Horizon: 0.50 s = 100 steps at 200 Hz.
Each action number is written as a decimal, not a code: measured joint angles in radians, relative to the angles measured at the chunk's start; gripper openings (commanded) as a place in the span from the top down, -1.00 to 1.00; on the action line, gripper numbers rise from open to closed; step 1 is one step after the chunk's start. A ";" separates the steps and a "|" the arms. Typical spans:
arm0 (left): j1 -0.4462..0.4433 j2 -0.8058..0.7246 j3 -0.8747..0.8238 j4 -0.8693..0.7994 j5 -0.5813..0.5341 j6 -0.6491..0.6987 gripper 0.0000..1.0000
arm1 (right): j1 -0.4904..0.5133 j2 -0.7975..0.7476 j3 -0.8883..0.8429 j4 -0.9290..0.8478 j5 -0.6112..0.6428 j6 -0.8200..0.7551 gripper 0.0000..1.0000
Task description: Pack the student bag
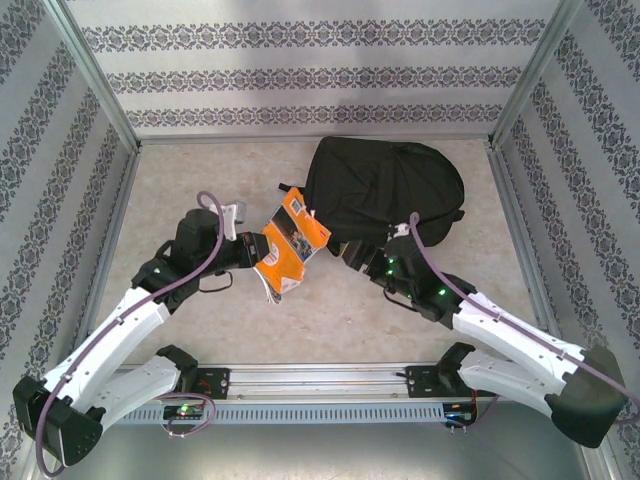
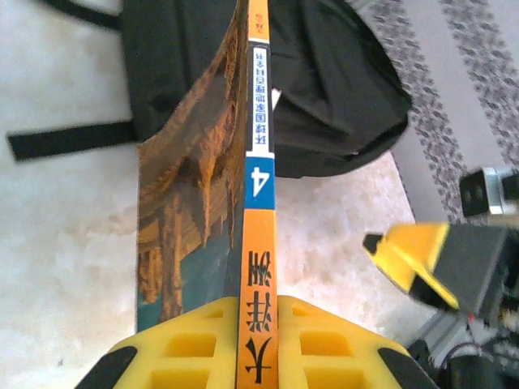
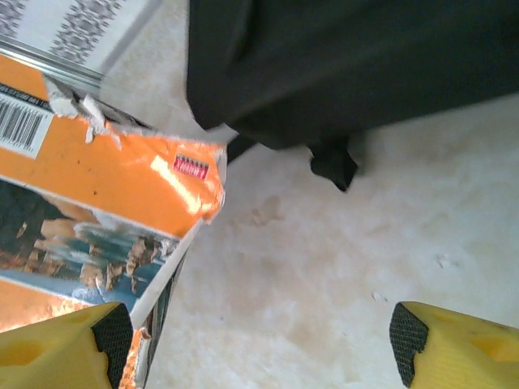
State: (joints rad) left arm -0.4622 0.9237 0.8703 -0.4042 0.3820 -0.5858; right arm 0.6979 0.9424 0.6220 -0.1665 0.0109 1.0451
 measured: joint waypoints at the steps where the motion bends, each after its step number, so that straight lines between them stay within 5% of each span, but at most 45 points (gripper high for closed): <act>1: 0.000 0.000 0.004 -0.002 0.002 0.005 1.00 | -0.006 -0.001 0.003 -0.002 -0.006 -0.004 -0.68; 100: 0.008 0.084 0.243 -0.148 0.369 0.435 1.00 | -0.142 -0.027 0.147 0.083 -0.359 -0.746 -0.89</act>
State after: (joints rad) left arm -0.4538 1.0073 1.1133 -0.5518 0.7513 -0.1509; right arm 0.5560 0.9154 0.7692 -0.0837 -0.3485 0.2989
